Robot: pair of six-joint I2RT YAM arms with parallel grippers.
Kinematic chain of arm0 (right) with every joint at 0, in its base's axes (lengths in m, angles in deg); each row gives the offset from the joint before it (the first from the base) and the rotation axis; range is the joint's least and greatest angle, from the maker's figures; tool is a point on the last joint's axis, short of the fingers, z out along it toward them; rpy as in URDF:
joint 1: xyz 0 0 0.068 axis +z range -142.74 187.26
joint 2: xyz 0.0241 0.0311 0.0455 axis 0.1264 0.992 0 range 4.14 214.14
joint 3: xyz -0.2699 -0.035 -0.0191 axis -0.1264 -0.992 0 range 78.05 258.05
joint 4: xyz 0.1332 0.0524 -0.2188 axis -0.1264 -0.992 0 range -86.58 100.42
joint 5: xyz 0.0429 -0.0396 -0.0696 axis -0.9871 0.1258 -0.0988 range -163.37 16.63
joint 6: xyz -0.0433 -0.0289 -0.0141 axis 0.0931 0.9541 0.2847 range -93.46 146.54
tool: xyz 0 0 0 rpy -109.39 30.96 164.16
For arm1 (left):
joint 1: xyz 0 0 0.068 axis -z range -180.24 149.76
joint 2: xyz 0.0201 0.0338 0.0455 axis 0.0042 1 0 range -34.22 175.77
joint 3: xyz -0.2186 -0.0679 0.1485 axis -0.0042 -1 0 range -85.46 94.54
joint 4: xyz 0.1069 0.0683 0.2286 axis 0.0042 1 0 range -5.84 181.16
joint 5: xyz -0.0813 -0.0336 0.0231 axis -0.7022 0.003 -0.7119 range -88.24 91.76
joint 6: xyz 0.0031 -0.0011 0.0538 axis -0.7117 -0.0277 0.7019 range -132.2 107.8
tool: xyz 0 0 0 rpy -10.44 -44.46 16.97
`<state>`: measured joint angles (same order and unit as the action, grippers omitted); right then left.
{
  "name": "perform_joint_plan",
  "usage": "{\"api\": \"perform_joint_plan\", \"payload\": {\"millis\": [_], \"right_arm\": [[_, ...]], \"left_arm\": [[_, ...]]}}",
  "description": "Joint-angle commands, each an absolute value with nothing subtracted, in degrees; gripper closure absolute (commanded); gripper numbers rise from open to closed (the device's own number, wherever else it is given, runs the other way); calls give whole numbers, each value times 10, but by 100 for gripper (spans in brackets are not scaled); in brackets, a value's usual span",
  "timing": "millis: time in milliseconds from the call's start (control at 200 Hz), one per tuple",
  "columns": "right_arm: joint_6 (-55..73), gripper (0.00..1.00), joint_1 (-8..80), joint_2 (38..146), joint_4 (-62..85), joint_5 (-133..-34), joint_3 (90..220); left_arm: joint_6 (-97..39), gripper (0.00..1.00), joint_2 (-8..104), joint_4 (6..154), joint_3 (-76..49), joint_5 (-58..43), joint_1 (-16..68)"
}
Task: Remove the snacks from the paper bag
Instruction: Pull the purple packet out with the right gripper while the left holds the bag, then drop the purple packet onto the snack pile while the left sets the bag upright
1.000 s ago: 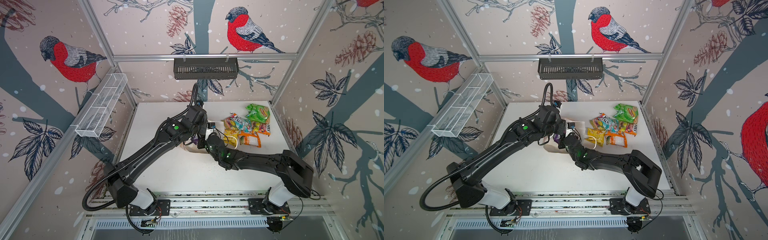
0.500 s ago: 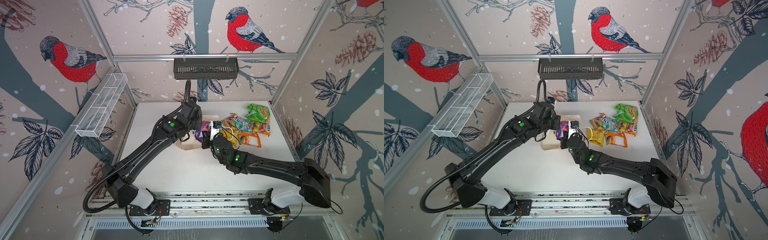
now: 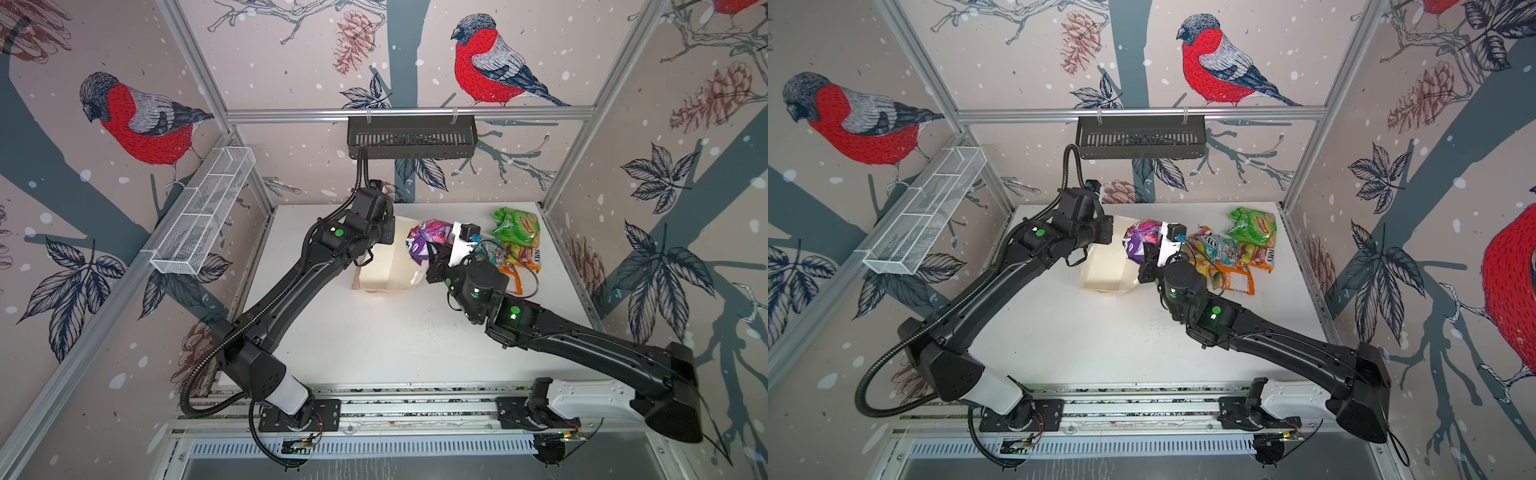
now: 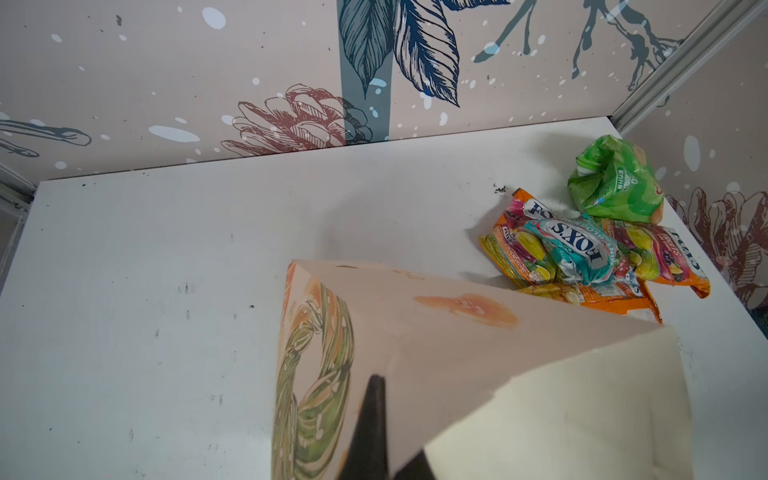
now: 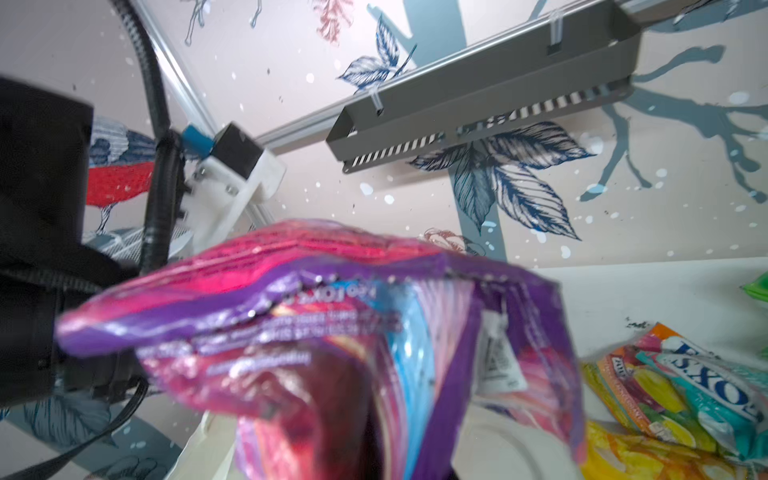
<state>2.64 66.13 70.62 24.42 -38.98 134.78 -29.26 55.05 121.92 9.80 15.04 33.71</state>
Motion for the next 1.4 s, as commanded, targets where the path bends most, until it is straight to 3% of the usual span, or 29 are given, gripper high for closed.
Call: {"api": "perform_joint_plan", "payload": {"millis": [0,290,650,921,1396], "right_arm": [[15,100,641,678,218,-404,1352],[3,100,580,607,138,-386,1375],[-32,100,489,540,83,-398,1331],[-86,100,359,562,82,-495,1257],[-127,100,241,620,104,-603,1174]], "left_arm": [[-287,100,555,1188,107,150,327],[-296,100,577,1133,111,115,282],[-292,100,673,1143,229,54,274],[-304,100,740,1129,318,-16,274],[-314,100,879,1176,518,-93,274]]}}
